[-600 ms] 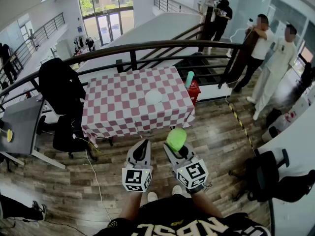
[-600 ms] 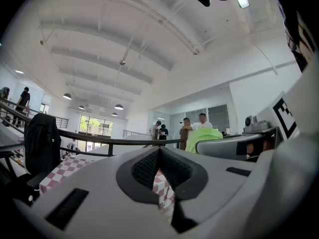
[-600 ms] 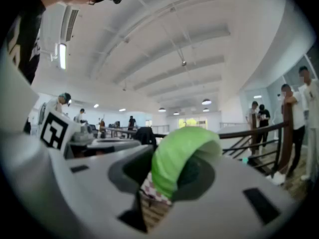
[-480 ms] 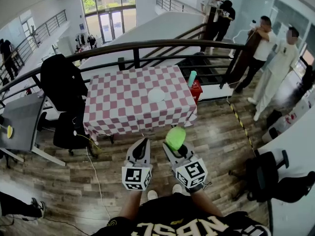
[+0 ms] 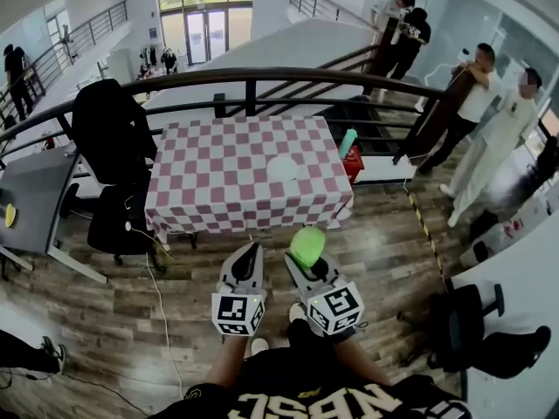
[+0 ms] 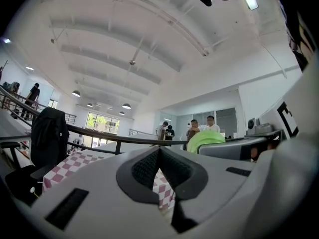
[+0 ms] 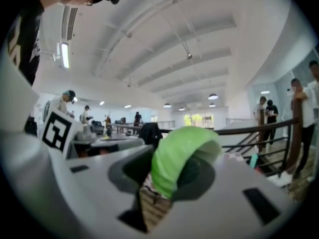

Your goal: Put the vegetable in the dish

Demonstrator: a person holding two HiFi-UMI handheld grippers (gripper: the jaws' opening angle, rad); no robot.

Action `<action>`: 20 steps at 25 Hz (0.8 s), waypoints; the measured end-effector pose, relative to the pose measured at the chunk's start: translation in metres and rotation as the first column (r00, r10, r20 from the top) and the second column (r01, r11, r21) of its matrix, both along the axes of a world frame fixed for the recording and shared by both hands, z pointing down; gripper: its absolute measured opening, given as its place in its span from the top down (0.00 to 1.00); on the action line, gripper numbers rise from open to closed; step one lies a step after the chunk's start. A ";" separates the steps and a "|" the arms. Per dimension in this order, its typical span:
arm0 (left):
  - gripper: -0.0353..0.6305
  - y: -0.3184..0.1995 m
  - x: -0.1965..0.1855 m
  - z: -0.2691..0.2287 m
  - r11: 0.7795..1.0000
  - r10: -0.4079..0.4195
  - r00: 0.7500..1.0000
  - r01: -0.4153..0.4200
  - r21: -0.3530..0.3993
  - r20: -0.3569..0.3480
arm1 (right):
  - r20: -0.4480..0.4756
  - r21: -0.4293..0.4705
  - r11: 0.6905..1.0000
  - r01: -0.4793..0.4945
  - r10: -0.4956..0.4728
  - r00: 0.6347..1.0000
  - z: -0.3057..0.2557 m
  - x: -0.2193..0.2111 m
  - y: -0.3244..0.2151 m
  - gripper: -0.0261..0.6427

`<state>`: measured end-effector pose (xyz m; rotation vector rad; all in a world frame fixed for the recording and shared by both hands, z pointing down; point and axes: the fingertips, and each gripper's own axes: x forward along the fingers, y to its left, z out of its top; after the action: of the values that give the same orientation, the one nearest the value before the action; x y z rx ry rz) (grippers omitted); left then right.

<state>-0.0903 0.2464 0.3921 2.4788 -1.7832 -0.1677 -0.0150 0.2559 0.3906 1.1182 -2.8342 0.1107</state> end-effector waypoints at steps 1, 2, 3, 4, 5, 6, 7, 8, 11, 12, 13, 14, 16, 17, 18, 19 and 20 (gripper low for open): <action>0.92 -0.008 0.000 0.001 1.000 -0.005 1.000 0.005 -0.003 0.000 | 0.003 0.003 1.000 0.006 -0.006 1.000 0.000 0.000 -0.009 0.78; 0.92 -0.017 0.001 0.002 1.000 -0.010 1.000 0.010 -0.008 0.000 | 0.006 0.004 1.000 0.014 -0.014 1.000 0.001 0.002 -0.017 0.78; 0.92 -0.026 0.002 0.003 1.000 -0.014 1.000 0.014 -0.014 -0.001 | 0.010 0.002 1.000 0.021 -0.021 1.000 0.002 0.004 -0.027 0.78; 0.92 -0.036 0.005 0.004 1.000 -0.018 1.000 0.018 -0.019 -0.002 | 0.017 0.000 1.000 0.027 -0.027 0.999 0.004 0.007 -0.037 0.78; 0.92 -0.047 0.007 0.004 0.999 -0.025 1.000 0.025 -0.022 -0.003 | 0.027 -0.002 0.999 0.033 -0.033 0.999 0.005 0.011 -0.050 0.78; 0.92 -0.060 0.010 0.004 0.999 -0.035 0.999 0.035 -0.022 -0.001 | 0.039 -0.004 0.999 0.039 -0.039 0.999 0.006 0.016 -0.066 0.78; 0.92 -0.074 0.012 0.003 0.999 -0.047 0.999 0.047 -0.019 0.004 | 0.052 -0.004 0.999 0.045 -0.045 0.998 0.006 0.019 -0.084 0.78; 0.92 -0.088 0.014 0.000 0.998 -0.059 0.998 0.059 -0.014 0.010 | 0.066 0.000 0.999 0.052 -0.052 0.996 0.004 0.023 -0.102 0.78; 0.92 -0.129 0.021 -0.010 0.996 -0.092 0.995 0.092 0.009 0.029 | 0.097 0.031 0.996 0.080 -0.083 0.992 -0.011 0.033 -0.148 0.78; 0.92 -0.142 0.024 -0.012 0.995 -0.103 0.994 0.102 0.014 0.035 | 0.103 0.042 0.995 0.090 -0.094 0.990 -0.016 0.037 -0.161 0.78; 0.92 -0.155 0.028 -0.013 0.994 -0.110 0.993 0.109 0.014 0.040 | 0.110 0.050 0.994 0.098 -0.103 0.989 -0.020 0.041 -0.172 0.78; 0.92 -0.166 0.033 -0.013 0.994 -0.113 0.993 0.113 0.012 0.043 | 0.116 0.055 0.993 0.104 -0.110 0.987 -0.023 0.046 -0.182 0.78; 0.92 -0.184 0.044 -0.012 0.993 -0.116 0.992 0.115 0.004 0.042 | 0.126 0.052 0.993 0.110 -0.116 0.985 -0.024 0.059 -0.201 0.78; 0.92 -0.190 0.049 -0.011 0.993 -0.118 0.992 0.118 -0.002 0.044 | 0.131 0.043 0.993 0.110 -0.114 0.985 -0.021 0.066 -0.209 0.78; 0.92 -0.193 0.053 -0.007 0.992 -0.121 0.991 0.122 -0.013 0.048 | 0.138 0.027 0.994 0.107 -0.110 0.984 -0.016 0.072 -0.216 0.78; 0.92 -0.196 0.056 -0.002 0.991 -0.126 0.990 0.128 -0.029 0.055 | 0.147 0.003 0.995 0.102 -0.102 0.984 -0.008 0.078 -0.222 0.78; 0.92 -0.199 0.059 0.004 0.990 -0.132 0.989 0.135 -0.048 0.062 | 0.154 -0.025 0.995 0.097 -0.092 0.984 0.001 0.083 -0.229 0.78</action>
<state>-0.0315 0.0479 0.3963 2.3532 -1.9521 -0.0572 0.0680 0.0271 0.3915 1.0072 -3.0019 0.2451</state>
